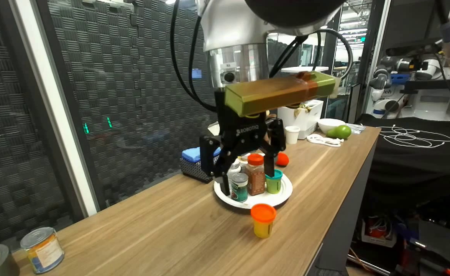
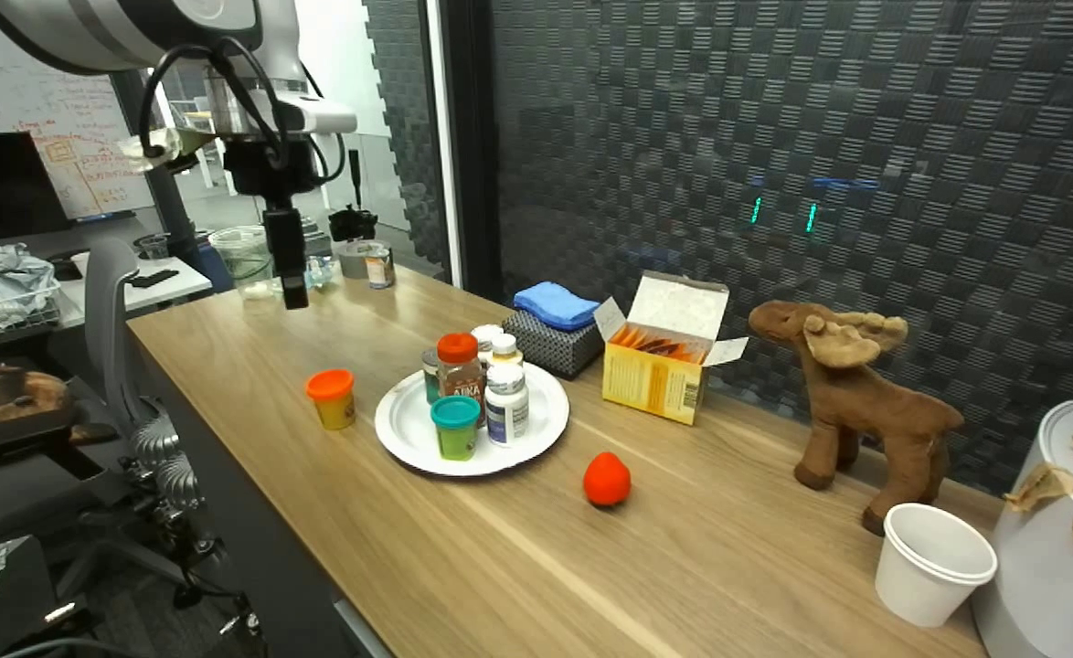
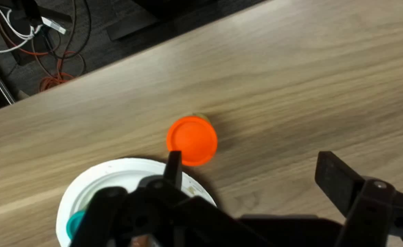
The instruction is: Put the bottles and orange plushie surrounding the white plate on the white plate
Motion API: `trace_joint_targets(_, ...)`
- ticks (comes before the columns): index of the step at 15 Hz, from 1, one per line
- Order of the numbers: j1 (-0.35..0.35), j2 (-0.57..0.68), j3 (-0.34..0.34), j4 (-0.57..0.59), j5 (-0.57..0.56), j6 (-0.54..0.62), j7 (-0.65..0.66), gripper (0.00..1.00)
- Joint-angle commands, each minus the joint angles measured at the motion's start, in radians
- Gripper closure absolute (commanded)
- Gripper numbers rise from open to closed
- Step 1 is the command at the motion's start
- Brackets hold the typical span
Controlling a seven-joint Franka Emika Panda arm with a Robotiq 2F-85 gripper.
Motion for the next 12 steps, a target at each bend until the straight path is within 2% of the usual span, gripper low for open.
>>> trace_joint_targets(1, -0.038, -0.039, 0.007, -0.091, 0.043, 0.053, -0.038, 0.0)
trace_joint_targets(7, -0.089, -0.005, -0.007, -0.136, 0.101, 0.157, -0.136, 0.0)
trace_joint_targets(12, -0.118, 0.032, -0.014, -0.14, 0.192, 0.193, -0.236, 0.0)
